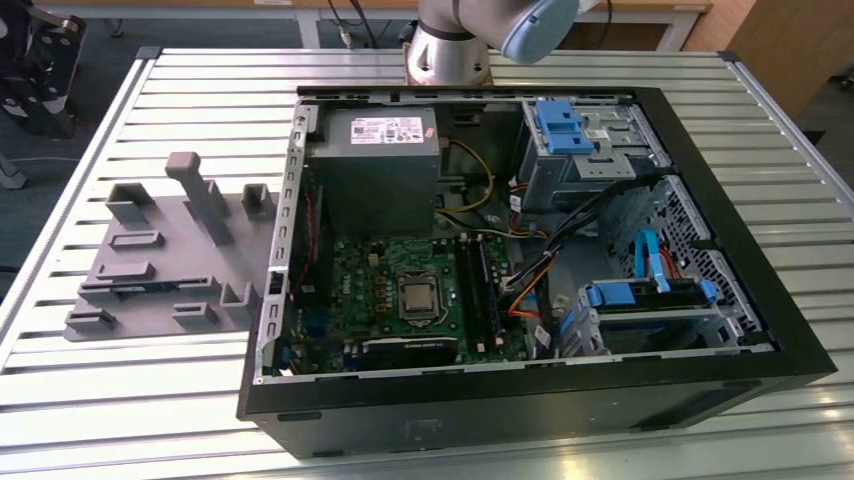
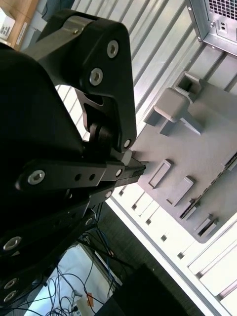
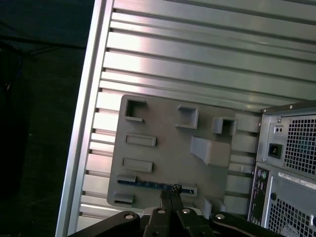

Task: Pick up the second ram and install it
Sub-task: 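Pick up the second ram and move it above second insertion slot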

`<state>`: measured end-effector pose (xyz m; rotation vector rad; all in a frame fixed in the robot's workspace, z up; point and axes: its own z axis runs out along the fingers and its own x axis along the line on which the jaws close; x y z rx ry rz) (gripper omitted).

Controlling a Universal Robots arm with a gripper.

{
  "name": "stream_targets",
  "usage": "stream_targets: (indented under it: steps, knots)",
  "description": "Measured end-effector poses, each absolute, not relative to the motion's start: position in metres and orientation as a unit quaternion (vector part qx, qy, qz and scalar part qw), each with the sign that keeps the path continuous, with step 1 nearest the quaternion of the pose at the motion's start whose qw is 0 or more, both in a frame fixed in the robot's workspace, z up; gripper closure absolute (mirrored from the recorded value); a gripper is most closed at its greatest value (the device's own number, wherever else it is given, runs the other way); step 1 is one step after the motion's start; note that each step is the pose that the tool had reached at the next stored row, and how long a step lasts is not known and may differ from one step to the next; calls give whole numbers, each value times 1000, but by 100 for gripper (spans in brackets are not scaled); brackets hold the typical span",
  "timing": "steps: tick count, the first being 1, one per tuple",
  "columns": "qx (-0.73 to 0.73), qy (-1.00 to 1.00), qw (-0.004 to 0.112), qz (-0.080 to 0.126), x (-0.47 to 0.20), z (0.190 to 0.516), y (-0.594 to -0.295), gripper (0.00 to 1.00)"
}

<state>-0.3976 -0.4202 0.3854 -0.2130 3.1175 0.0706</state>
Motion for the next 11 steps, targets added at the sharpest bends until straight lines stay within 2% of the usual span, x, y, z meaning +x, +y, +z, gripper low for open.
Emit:
stream_targets:
  steps: [11]
  knots:
    - [-80, 996, 8, 23, -398, 385, -421, 89]
